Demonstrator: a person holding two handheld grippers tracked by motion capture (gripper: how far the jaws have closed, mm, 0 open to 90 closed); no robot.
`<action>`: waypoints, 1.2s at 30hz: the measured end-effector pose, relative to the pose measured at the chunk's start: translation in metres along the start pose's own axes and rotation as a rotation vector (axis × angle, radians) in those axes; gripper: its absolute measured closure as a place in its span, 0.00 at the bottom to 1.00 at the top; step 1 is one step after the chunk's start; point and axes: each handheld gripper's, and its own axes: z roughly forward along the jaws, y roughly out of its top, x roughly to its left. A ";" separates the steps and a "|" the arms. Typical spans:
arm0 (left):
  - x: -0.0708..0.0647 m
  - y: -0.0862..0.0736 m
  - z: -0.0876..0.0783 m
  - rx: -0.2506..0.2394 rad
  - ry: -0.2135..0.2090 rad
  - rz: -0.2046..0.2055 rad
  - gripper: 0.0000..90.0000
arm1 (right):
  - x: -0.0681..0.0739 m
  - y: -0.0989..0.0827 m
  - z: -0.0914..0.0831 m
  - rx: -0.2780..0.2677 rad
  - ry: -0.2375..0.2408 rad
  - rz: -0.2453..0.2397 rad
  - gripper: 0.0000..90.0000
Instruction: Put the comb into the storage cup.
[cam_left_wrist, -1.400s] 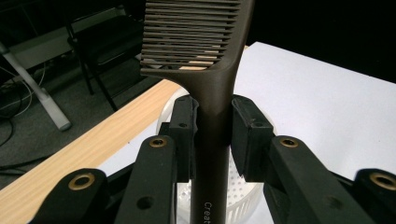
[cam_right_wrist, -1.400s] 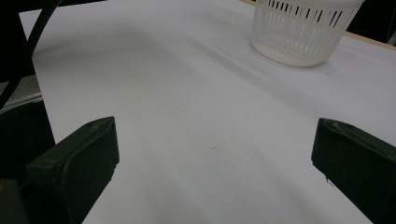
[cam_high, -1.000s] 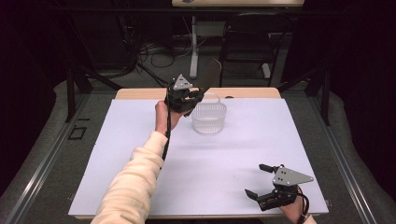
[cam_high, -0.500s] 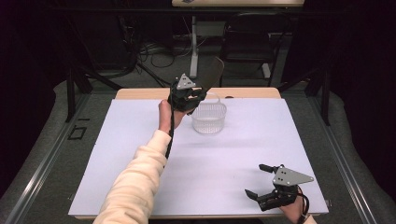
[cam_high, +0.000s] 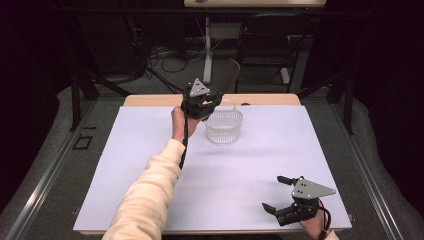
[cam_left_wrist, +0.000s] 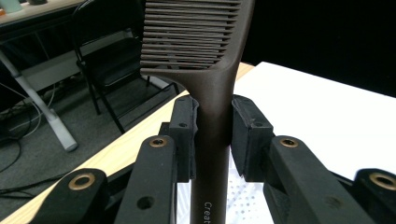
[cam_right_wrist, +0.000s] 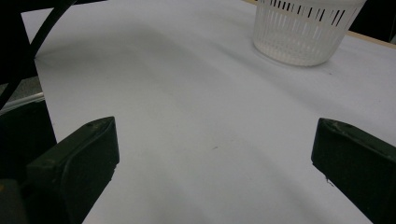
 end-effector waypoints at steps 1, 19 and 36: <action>0.000 0.000 0.001 -0.004 -0.006 0.003 0.80 | 0.000 0.000 0.000 -0.001 0.000 0.001 0.00; -0.003 -0.006 0.015 -0.051 -0.019 0.007 0.80 | 0.000 0.000 0.000 0.000 0.002 0.002 0.01; -0.005 -0.013 0.026 -0.056 -0.053 -0.016 0.80 | -0.001 0.000 -0.001 0.000 0.001 0.000 0.01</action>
